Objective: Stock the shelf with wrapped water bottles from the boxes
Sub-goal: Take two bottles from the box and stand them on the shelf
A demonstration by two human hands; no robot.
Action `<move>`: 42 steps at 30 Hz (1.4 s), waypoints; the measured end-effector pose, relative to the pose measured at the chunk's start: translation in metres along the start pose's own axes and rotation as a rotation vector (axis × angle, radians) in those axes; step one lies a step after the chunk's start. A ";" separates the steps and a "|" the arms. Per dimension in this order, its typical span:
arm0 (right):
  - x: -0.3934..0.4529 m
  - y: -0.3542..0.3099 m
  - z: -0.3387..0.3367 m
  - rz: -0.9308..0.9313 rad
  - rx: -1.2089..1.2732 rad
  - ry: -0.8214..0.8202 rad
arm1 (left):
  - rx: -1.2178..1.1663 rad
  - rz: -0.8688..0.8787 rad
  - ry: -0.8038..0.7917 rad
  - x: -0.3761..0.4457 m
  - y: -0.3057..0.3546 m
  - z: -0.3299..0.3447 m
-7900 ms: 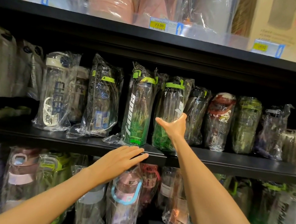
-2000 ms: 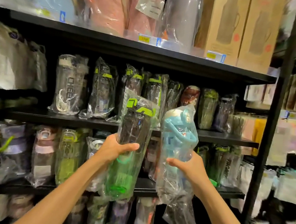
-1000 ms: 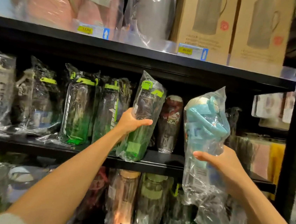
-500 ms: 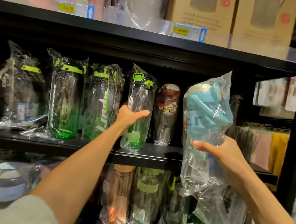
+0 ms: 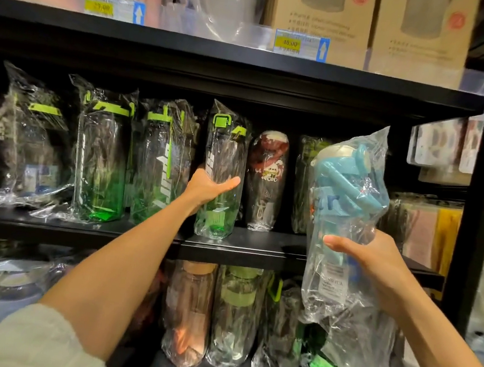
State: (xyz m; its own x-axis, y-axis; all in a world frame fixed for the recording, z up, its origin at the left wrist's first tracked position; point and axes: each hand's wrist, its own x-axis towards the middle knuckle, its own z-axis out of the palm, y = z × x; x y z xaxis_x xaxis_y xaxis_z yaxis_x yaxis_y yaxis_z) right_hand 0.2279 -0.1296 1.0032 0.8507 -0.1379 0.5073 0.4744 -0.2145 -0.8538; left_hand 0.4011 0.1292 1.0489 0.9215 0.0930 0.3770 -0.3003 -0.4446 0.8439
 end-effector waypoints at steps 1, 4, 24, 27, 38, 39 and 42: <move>-0.001 -0.001 -0.002 -0.001 0.002 0.010 | 0.002 -0.004 -0.034 -0.001 0.000 -0.001; -0.004 -0.002 -0.005 0.005 0.005 0.016 | -0.010 0.021 -0.035 -0.007 0.002 -0.003; 0.032 -0.016 0.026 0.024 -0.046 0.040 | 1.147 1.361 -0.018 -0.071 -0.094 -0.025; 0.062 -0.016 0.037 -0.002 -0.111 0.089 | 1.190 1.377 -0.030 -0.066 -0.100 -0.026; 0.141 0.025 0.085 -0.037 -0.134 0.219 | 1.191 1.430 -0.100 -0.076 -0.101 -0.033; 0.143 0.031 0.089 -0.027 -0.137 0.230 | 1.189 1.430 -0.104 -0.076 -0.101 -0.033; 0.144 0.050 0.101 -0.009 -0.151 0.248 | 1.188 1.430 -0.111 -0.076 -0.101 -0.034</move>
State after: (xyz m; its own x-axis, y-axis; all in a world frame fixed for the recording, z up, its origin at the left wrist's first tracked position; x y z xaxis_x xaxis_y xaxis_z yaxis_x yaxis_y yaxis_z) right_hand 0.3964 -0.0628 1.0218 0.7568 -0.3634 0.5434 0.4265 -0.3555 -0.8317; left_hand 0.3529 0.1969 0.9480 0.1814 -0.8958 0.4058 -0.5019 -0.4392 -0.7452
